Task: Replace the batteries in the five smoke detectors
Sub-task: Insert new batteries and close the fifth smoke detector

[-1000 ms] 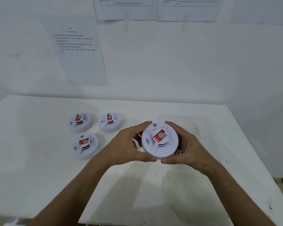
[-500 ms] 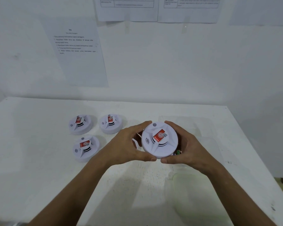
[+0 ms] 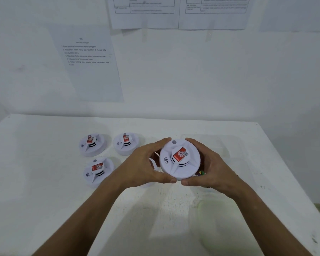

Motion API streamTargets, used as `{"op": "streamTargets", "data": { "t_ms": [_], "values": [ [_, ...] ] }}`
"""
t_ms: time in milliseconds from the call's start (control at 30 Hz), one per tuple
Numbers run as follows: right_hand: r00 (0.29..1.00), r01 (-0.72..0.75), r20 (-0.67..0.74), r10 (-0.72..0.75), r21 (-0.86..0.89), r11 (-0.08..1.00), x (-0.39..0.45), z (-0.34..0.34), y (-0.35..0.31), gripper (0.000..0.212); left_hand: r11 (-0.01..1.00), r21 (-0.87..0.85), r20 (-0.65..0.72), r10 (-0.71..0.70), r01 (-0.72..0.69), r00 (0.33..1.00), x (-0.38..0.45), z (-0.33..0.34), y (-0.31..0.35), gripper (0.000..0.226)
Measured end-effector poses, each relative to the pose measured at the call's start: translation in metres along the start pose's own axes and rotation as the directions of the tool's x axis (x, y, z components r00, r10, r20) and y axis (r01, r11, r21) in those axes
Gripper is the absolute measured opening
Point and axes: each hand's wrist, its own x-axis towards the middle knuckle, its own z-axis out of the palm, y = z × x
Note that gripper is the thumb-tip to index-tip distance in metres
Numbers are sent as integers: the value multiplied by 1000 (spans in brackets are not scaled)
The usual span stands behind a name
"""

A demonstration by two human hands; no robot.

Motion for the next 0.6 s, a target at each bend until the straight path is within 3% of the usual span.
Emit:
{"op": "streamTargets", "data": {
  "t_ms": [600],
  "values": [
    [1000,-9,5,9,32,999,26,-4,3,92,1000,9,-28,-2,2,1000,19,-8,-17,77]
  ]
}}
